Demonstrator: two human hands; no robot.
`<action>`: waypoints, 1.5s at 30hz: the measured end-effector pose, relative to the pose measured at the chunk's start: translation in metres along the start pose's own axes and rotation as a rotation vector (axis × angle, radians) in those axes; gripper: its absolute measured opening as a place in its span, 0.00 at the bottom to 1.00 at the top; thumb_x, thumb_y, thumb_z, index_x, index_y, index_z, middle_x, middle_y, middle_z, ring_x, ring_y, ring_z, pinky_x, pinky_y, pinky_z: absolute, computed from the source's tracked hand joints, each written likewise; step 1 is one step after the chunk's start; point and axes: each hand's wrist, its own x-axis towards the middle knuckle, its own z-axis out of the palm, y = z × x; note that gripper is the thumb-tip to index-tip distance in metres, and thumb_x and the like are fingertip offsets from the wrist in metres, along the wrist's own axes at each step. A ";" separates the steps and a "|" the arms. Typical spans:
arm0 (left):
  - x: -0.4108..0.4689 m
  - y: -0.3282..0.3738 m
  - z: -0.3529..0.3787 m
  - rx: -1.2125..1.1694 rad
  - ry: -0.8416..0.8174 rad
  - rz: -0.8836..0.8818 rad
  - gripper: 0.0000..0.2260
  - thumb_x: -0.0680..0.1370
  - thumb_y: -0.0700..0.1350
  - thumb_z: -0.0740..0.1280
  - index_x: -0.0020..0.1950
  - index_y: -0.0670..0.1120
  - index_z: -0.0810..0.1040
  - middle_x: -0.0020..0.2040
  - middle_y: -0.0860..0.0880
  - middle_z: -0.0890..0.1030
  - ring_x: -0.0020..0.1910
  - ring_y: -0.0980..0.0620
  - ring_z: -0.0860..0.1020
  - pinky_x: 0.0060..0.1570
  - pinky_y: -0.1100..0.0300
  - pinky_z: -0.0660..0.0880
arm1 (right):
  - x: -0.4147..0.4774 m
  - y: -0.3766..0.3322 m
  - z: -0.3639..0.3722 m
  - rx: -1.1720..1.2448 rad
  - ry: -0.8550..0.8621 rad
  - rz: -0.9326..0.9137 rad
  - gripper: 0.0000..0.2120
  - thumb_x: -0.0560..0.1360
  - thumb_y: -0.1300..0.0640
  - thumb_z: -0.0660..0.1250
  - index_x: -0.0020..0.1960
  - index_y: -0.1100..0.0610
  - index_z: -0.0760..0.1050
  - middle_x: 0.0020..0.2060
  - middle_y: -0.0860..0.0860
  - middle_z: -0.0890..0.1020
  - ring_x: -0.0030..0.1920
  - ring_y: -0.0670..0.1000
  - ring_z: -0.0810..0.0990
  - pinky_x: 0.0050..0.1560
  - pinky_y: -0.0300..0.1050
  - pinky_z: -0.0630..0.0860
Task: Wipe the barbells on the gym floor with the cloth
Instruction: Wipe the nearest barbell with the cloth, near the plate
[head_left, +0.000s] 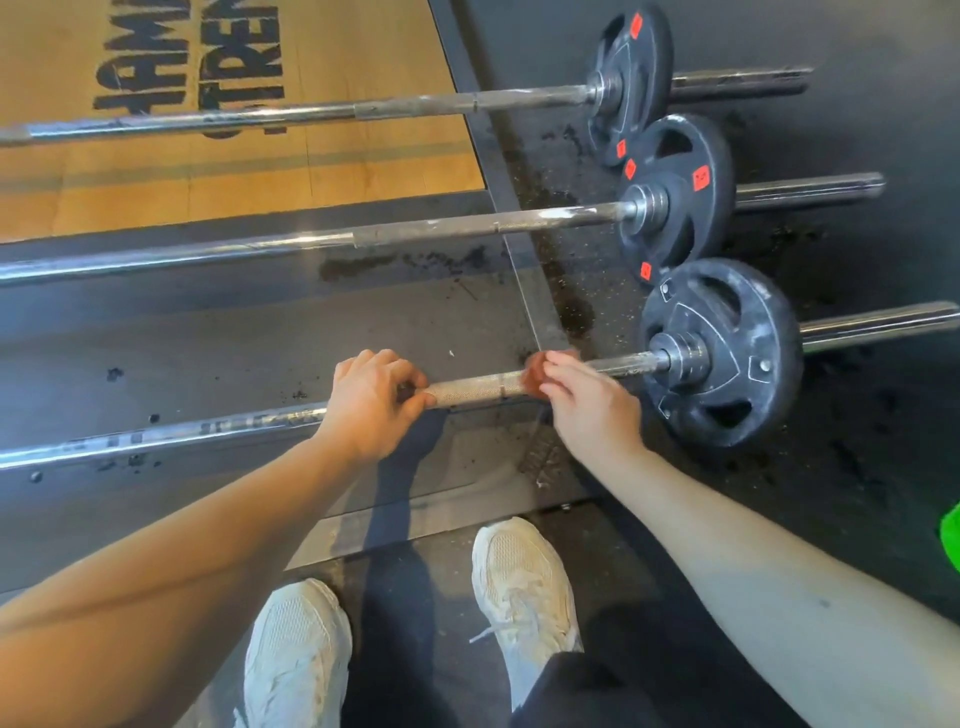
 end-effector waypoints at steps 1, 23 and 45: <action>-0.001 0.000 0.001 0.004 0.001 0.007 0.08 0.79 0.54 0.71 0.54 0.54 0.83 0.50 0.54 0.77 0.52 0.49 0.72 0.59 0.50 0.66 | 0.000 0.010 -0.006 0.004 0.039 0.051 0.13 0.81 0.56 0.68 0.64 0.50 0.82 0.67 0.42 0.80 0.67 0.51 0.78 0.67 0.55 0.76; -0.049 -0.073 -0.030 0.011 0.046 -0.115 0.11 0.76 0.50 0.73 0.56 0.55 0.77 0.52 0.58 0.73 0.55 0.52 0.69 0.67 0.49 0.61 | -0.007 -0.073 0.021 -0.073 -0.122 0.034 0.17 0.82 0.52 0.66 0.69 0.54 0.79 0.66 0.49 0.81 0.67 0.55 0.79 0.67 0.55 0.75; -0.060 -0.096 -0.034 0.042 0.089 -0.134 0.09 0.78 0.55 0.72 0.55 0.55 0.79 0.50 0.59 0.72 0.54 0.52 0.70 0.68 0.51 0.61 | -0.003 -0.180 0.078 -0.293 -0.326 -0.196 0.07 0.81 0.59 0.64 0.50 0.49 0.78 0.51 0.49 0.81 0.53 0.55 0.80 0.50 0.48 0.75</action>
